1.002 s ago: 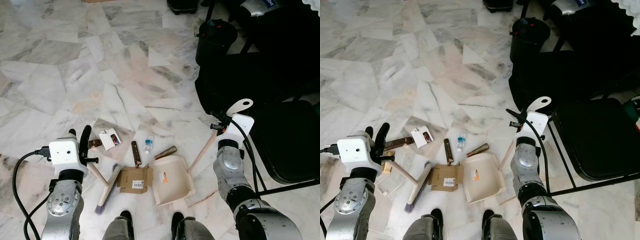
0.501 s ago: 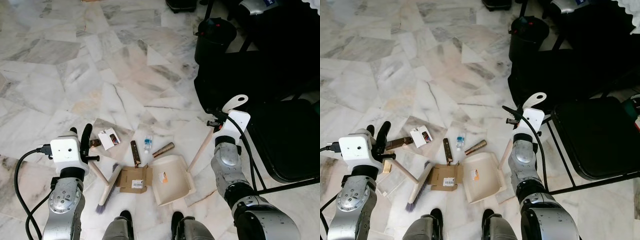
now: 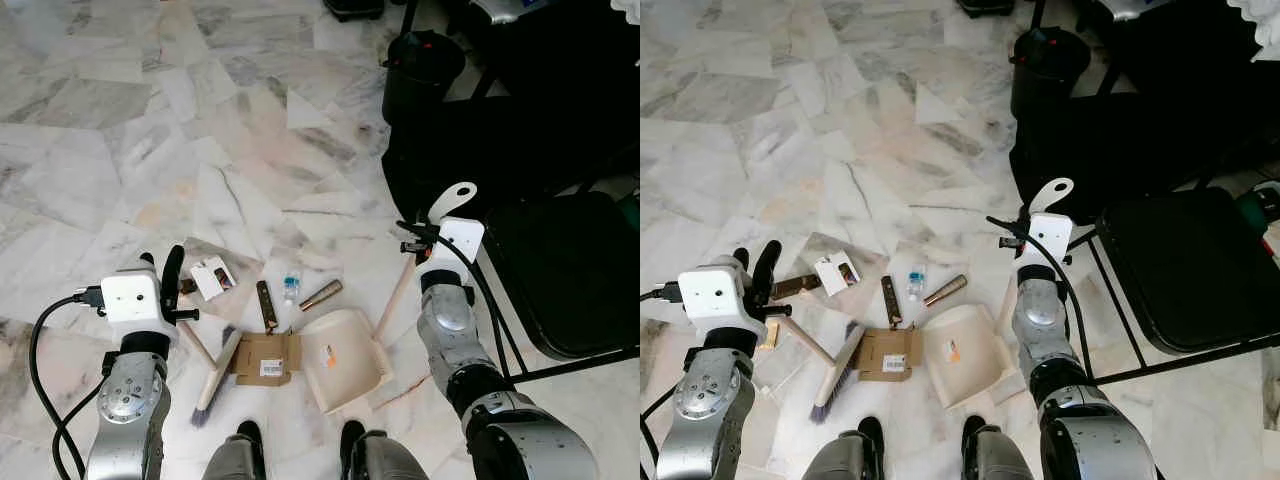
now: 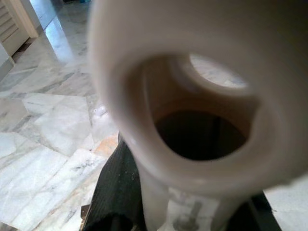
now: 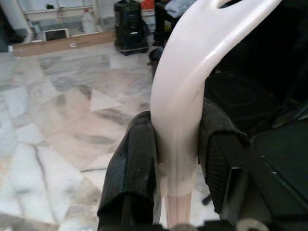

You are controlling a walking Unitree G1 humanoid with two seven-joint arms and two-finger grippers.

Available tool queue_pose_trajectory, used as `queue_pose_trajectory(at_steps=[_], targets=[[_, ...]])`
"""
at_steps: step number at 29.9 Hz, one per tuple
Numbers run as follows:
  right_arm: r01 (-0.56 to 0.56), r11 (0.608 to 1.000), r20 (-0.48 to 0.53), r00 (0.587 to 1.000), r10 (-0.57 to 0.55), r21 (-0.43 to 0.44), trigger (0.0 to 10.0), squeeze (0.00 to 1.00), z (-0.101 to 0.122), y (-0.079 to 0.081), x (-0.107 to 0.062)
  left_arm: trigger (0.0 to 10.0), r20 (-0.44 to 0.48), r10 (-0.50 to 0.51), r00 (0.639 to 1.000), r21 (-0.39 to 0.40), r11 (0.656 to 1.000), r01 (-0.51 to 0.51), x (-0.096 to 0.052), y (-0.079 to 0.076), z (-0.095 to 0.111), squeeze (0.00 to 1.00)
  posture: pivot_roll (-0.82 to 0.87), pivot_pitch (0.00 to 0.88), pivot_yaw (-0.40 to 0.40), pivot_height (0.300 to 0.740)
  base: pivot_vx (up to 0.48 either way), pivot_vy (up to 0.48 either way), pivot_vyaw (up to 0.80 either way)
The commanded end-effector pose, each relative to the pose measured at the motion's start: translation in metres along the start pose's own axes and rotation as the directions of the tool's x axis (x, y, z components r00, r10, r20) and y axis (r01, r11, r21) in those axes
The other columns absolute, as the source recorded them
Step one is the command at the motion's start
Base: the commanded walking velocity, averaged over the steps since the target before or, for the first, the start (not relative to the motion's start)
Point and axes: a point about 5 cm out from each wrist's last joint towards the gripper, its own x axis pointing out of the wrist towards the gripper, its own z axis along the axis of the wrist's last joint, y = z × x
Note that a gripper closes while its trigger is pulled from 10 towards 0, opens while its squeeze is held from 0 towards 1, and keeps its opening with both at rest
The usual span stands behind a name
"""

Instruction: Sweep floor

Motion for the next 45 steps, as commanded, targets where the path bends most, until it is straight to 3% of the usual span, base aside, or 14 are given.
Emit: queue_pose_trajectory(at_steps=[1,12,20,24,37,45], targets=[[0.025,0.999,-0.032,0.999,-0.026,-0.025,10.0,0.0,-0.008,-0.005,-0.004,10.0,-0.034,0.019,0.999,-0.001,1.0,-0.019,-0.003,0.004,-0.006,0.0,0.09,0.316,-0.037,0.74,0.0,0.0,0.0],[0.035,0.999,-0.06,0.998,-0.037,-0.032,10.0,0.0,-0.017,0.002,-0.012,10.0,-0.109,0.01,0.994,-0.028,1.0,-0.013,-0.005,0.007,-0.016,0.0,0.1,0.324,-0.032,0.74,0.0,0.0,0.0],[0.157,0.98,-0.125,0.982,-0.142,0.121,10.0,0.0,-0.018,-0.008,-0.009,10.0,-0.128,0.001,0.992,-0.03,1.0,-0.005,-0.004,0.008,-0.017,0.0,0.1,0.328,-0.025,0.74,0.0,0.0,0.0],[0.174,0.975,-0.128,0.979,-0.156,0.141,10.0,0.0,-0.017,-0.009,-0.007,10.0,-0.131,-0.001,0.991,-0.032,0.999,-0.003,-0.004,0.008,-0.017,0.0,0.1,0.329,-0.024,0.74,0.0,0.0,0.0],[0.093,0.99,-0.134,0.988,-0.078,0.107,10.0,0.0,-0.021,0.005,-0.012,10.0,-0.151,-0.01,0.988,-0.027,1.0,0.006,-0.004,0.007,-0.019,0.0,0.1,0.329,-0.024,0.74,0.0,0.0,0.0],[-0.024,0.994,-0.139,0.989,0.038,0.105,10.0,0.0,-0.023,0.027,-0.017,10.0,-0.2,-0.008,0.98,-0.051,0.999,-0.002,-0.004,0.006,-0.025,0.0,0.1,0.327,-0.028,0.74,0.0,0.0,0.0]])
